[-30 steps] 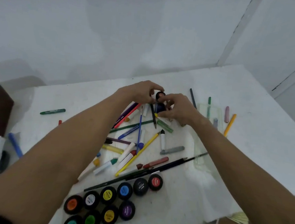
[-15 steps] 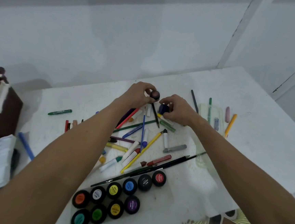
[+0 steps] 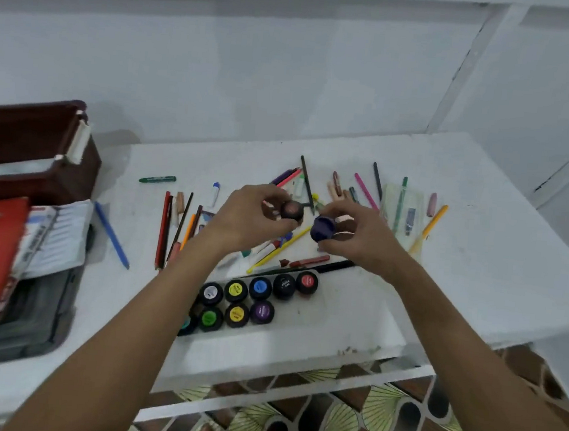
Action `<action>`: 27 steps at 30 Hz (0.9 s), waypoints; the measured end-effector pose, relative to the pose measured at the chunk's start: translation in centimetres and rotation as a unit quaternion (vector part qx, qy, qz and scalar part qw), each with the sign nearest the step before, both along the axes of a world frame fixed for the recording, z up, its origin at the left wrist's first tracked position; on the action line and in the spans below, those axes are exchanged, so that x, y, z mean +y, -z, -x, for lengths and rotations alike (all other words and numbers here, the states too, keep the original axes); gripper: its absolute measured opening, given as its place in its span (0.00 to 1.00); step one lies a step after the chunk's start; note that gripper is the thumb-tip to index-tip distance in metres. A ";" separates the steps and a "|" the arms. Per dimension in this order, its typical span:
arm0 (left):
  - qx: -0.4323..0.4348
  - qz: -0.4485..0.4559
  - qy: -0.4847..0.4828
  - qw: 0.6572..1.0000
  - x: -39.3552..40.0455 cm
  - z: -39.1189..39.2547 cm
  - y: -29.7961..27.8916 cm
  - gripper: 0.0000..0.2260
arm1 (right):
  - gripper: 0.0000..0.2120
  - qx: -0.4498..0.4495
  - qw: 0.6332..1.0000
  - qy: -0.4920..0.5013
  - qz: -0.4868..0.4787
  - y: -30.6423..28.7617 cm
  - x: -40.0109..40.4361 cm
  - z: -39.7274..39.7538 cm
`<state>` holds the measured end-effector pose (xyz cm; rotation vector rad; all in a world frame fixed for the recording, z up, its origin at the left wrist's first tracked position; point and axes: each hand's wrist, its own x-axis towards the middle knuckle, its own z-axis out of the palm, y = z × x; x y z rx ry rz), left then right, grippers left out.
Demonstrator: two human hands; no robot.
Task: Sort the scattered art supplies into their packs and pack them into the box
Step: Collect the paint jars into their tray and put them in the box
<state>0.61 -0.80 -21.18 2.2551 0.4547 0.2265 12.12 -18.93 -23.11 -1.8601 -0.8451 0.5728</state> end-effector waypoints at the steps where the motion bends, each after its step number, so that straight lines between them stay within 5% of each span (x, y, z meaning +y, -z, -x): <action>1: 0.004 0.009 -0.006 1.000 -1.1 1.6 -0.1 0.12 | 0.19 -0.002 1.000 -0.004 0.001 0.0 -0.8 1.0; 9: 0.057 0.004 -0.017 0.998 -6.2 8.5 2.2 0.17 | 0.20 -0.079 0.991 -0.047 0.094 1.0 -4.7 5.5; 27: 0.091 -0.112 -0.026 0.989 -8.3 8.8 4.2 0.19 | 0.25 -0.132 0.985 -0.056 0.100 2.5 -4.0 6.7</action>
